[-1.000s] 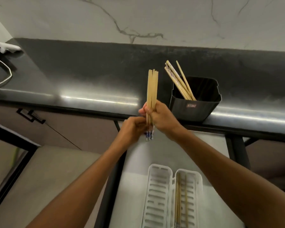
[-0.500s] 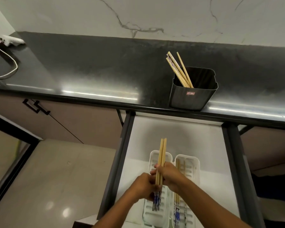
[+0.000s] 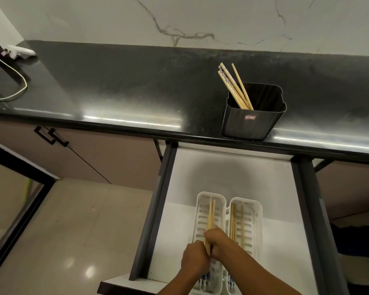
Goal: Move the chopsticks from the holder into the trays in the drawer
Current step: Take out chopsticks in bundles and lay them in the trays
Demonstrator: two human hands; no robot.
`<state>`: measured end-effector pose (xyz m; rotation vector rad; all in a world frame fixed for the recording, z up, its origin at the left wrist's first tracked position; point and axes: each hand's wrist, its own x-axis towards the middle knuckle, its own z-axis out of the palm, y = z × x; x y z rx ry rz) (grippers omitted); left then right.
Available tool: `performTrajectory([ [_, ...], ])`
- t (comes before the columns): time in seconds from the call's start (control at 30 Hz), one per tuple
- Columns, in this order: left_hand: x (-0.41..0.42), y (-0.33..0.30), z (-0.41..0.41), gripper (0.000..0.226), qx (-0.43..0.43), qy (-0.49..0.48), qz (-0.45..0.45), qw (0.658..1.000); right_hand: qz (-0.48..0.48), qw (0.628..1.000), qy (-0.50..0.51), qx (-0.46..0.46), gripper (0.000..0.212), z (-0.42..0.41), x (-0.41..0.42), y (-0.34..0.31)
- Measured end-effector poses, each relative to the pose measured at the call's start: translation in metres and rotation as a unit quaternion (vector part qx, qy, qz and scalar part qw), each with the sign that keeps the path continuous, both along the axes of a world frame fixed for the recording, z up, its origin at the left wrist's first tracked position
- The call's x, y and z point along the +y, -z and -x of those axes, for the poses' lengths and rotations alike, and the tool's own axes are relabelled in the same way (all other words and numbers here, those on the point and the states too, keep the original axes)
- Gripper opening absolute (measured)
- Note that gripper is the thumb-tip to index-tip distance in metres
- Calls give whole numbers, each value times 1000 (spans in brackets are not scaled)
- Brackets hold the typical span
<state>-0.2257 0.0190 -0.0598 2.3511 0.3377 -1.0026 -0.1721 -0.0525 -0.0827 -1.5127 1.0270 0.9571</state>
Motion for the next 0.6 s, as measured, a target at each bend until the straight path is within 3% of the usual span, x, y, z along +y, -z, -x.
performTrajectory([
  [0.23, -4, -1, 2, 28, 3, -4, -16, 1000, 10, 1000, 8, -1, 35, 1, -1, -26],
  [0.4, -4, -6, 1, 29, 1, 14, -35, 999, -16, 1000, 10, -12, 20, 4, -5, -35],
  [0.47, -3, -9, -1, 30, -6, 25, -37, 999, -23, 999, 0, -30, 25, 1, -11, -45],
  [0.6, 0, -16, -10, 28, -14, 47, -39, 998, -48, 993, -3, -105, 20, -12, -18, -67],
])
